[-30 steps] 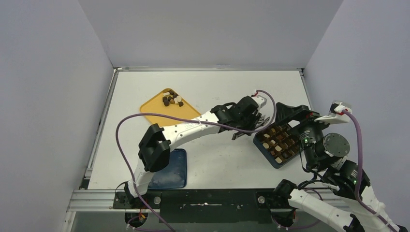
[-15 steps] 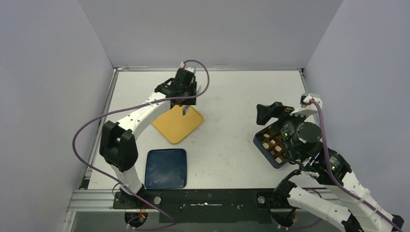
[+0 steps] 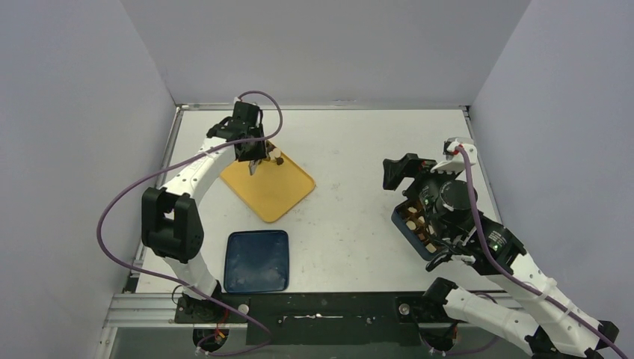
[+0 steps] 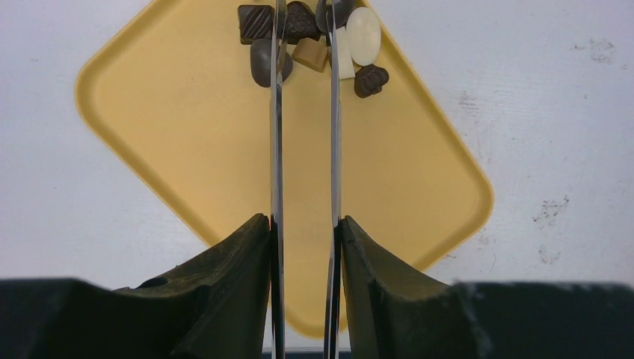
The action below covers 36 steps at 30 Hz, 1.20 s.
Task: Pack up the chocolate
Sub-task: Pick up the fake chocolate from the plate.
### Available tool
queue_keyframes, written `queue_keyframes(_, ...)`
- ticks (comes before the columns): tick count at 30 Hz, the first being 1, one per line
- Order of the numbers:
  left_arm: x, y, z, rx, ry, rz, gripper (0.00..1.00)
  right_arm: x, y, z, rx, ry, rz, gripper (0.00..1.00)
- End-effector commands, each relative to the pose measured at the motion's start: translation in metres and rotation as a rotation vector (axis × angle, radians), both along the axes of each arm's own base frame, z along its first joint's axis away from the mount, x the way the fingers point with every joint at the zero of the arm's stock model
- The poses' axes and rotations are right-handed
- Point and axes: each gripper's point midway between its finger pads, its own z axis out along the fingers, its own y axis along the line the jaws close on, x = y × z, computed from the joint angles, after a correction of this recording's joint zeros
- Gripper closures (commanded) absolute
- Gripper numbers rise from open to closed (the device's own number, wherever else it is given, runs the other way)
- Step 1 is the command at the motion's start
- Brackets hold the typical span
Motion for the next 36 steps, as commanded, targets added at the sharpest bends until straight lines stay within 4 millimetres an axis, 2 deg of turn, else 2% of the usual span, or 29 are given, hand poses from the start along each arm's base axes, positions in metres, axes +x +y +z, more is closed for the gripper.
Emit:
queue_keyframes(1, -0.003, 0.016, 0.017, 0.017, -0.035, 0.021, 0.65, 0.007, 0.011, 0.008, 0.003, -0.029, 0.025, 0.0)
queue_keyframes(6, -0.017, 0.019, 0.012, 0.003, -0.023, 0.015, 0.64, 0.009, 0.016, 0.007, -0.001, -0.026, 0.036, 0.0)
queue_keyframes(14, -0.027, 0.023, -0.001, -0.003, 0.008, 0.016, 0.62, 0.01, 0.021, 0.009, 0.009, -0.025, 0.052, 0.0)
queue_keyframes(21, -0.021, 0.023, -0.01, -0.019, 0.029, 0.001, 0.6, 0.011, 0.026, 0.011, 0.022, -0.031, 0.067, 0.0)
queue_keyframes(31, -0.007, 0.012, -0.019, -0.06, 0.054, -0.019, 0.6, 0.016, 0.031, 0.013, 0.016, -0.041, 0.073, 0.0)
queue_keyframes(36, -0.004, 0.016, -0.027, -0.06, 0.065, -0.008, 0.6, 0.017, 0.032, 0.013, 0.011, -0.043, 0.077, 0.0)
